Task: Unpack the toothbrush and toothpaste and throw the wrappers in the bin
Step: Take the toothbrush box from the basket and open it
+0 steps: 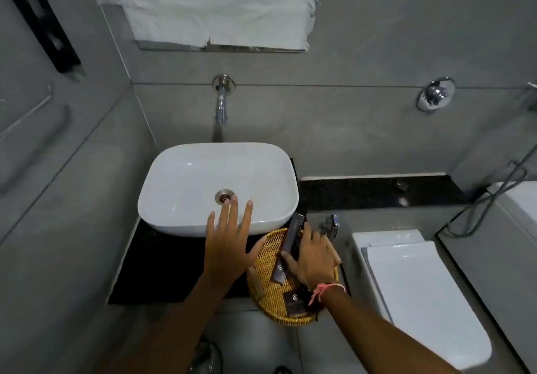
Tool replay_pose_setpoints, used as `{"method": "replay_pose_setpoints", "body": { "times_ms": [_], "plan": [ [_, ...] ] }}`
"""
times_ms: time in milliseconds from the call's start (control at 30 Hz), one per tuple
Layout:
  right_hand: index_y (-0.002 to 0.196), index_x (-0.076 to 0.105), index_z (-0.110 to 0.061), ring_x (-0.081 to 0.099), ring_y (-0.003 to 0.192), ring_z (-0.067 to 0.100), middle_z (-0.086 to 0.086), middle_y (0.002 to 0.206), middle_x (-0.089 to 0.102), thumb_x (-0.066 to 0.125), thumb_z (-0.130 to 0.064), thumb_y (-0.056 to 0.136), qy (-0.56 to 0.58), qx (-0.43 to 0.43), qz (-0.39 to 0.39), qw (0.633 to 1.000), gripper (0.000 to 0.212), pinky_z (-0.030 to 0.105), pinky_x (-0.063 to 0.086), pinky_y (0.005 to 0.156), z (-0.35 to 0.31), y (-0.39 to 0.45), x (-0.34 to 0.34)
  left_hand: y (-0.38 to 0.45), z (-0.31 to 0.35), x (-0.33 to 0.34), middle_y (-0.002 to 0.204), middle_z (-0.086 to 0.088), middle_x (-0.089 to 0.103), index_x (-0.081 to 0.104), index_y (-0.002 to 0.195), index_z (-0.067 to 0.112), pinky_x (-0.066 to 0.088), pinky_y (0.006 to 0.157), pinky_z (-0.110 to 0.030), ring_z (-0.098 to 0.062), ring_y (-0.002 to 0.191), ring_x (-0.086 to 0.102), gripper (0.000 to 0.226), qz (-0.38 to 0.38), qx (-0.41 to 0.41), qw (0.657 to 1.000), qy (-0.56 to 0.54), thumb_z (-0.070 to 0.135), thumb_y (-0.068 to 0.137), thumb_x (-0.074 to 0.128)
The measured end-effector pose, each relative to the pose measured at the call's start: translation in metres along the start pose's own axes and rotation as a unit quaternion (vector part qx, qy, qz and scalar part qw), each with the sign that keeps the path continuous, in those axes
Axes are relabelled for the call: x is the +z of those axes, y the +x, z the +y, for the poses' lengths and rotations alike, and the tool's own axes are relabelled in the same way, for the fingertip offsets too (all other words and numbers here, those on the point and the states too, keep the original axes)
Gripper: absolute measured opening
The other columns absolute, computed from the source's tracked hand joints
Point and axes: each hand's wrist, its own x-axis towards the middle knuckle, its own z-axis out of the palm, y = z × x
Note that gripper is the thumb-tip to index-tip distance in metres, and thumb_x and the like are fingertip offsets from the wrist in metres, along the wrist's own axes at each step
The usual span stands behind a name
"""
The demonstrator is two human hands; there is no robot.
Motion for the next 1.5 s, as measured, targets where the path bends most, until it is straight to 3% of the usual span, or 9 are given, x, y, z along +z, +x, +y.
{"method": "replay_pose_setpoints", "body": {
  "times_ms": [167, 400, 633, 733, 867, 933, 1200, 1333, 1500],
  "plan": [
    [0.135, 0.029, -0.014, 0.066, 0.106, 0.034, 0.010, 0.115, 0.066, 0.074, -0.056, 0.076, 0.216, 0.128, -0.093, 0.964, 0.085, 0.051, 0.057, 0.091, -0.015, 0.017, 0.017, -0.011, -0.005, 0.016, 0.162, -0.022, 0.032, 0.027, 0.156, 0.017, 0.033, 0.113, -0.062, -0.039, 0.148, 0.034, 0.085, 0.006, -0.002, 1.000, 0.015, 0.072, 0.092, 0.038],
    [0.105, 0.047, -0.010, 0.064, 0.084, 0.026, 0.011, 0.102, 0.068, 0.083, -0.027, 0.076, 0.289, 0.216, -0.067, 0.930, 0.050, 0.042, 0.059, 0.079, -0.013, 0.026, 0.038, -0.012, -0.011, 0.018, 0.161, -0.022, 0.034, 0.032, 0.155, 0.016, 0.037, 0.113, -0.060, -0.038, 0.146, 0.038, 0.084, 0.027, 0.001, 1.000, 0.000, 0.071, 0.092, 0.042],
    [0.116, 0.056, -0.015, 0.068, 0.087, 0.016, -0.007, 0.095, 0.066, 0.073, -0.025, 0.086, 0.322, 0.114, 0.051, 0.938, 0.035, 0.013, 0.048, 0.067, 0.002, -0.009, 0.016, 0.014, -0.004, -0.001, 0.146, -0.021, 0.055, 0.050, 0.143, 0.006, 0.050, 0.106, -0.051, -0.034, 0.132, 0.055, 0.068, 0.072, 0.002, 0.983, -0.171, 0.053, 0.094, 0.054],
    [0.124, 0.056, -0.020, 0.064, 0.101, 0.014, -0.004, 0.109, 0.066, 0.068, -0.025, 0.089, 0.310, 0.001, 0.088, 0.947, 0.037, 0.028, 0.054, 0.086, 0.009, -0.018, -0.007, 0.029, -0.002, -0.016, 0.139, -0.012, 0.060, 0.054, 0.137, 0.013, 0.053, 0.103, -0.040, -0.026, 0.125, 0.059, 0.045, 0.032, -0.057, 0.916, -0.395, 0.039, 0.100, 0.053],
    [0.134, 0.052, -0.024, 0.055, 0.113, 0.012, -0.003, 0.123, 0.059, 0.061, -0.026, 0.095, 0.213, -0.118, 0.082, 0.966, 0.040, 0.036, 0.050, 0.098, 0.013, -0.015, -0.036, 0.045, -0.013, -0.041, 0.125, -0.012, 0.070, 0.060, 0.128, 0.028, 0.062, 0.089, -0.039, -0.025, 0.099, 0.076, 0.030, -0.121, -0.223, 0.685, -0.683, 0.037, 0.103, 0.048],
    [0.136, 0.050, -0.027, 0.051, 0.114, 0.011, -0.004, 0.124, 0.057, 0.059, -0.028, 0.095, 0.149, -0.165, 0.085, 0.971, 0.042, 0.039, 0.049, 0.100, 0.014, -0.010, -0.048, 0.039, -0.025, -0.046, 0.119, -0.012, 0.074, 0.064, 0.129, 0.023, 0.065, 0.081, -0.036, -0.028, 0.098, 0.077, 0.032, -0.134, -0.206, 0.629, -0.738, 0.032, 0.100, 0.056],
    [0.144, 0.046, -0.032, 0.046, 0.118, 0.014, -0.002, 0.130, 0.054, 0.058, -0.024, 0.096, 0.008, -0.282, 0.045, 0.958, 0.050, 0.040, 0.042, 0.107, -0.005, 0.008, -0.081, -0.018, -0.056, -0.037, 0.116, -0.017, 0.076, 0.075, 0.116, 0.015, 0.062, 0.087, -0.033, -0.031, 0.108, 0.073, 0.038, -0.138, -0.196, 0.573, -0.784, 0.018, 0.079, 0.080],
    [0.143, 0.046, -0.033, 0.046, 0.122, 0.017, -0.002, 0.130, 0.053, 0.062, -0.019, 0.093, -0.030, -0.330, 0.048, 0.942, 0.054, 0.041, 0.037, 0.112, -0.024, 0.008, -0.087, -0.038, -0.061, -0.029, 0.115, -0.020, 0.075, 0.076, 0.112, 0.013, 0.062, 0.085, -0.031, -0.034, 0.107, 0.073, 0.032, -0.113, -0.227, 0.571, -0.781, 0.006, 0.081, 0.079],
    [0.140, 0.050, -0.029, 0.048, 0.124, 0.017, -0.002, 0.128, 0.057, 0.066, -0.015, 0.090, -0.040, -0.357, 0.054, 0.932, 0.054, 0.047, 0.035, 0.116, -0.045, 0.006, -0.100, -0.053, -0.064, -0.024, 0.111, -0.024, 0.076, 0.072, 0.113, 0.006, 0.063, 0.082, -0.032, -0.039, 0.105, 0.073, 0.030, -0.078, -0.241, 0.520, -0.816, 0.002, 0.083, 0.075]
  ]
}}
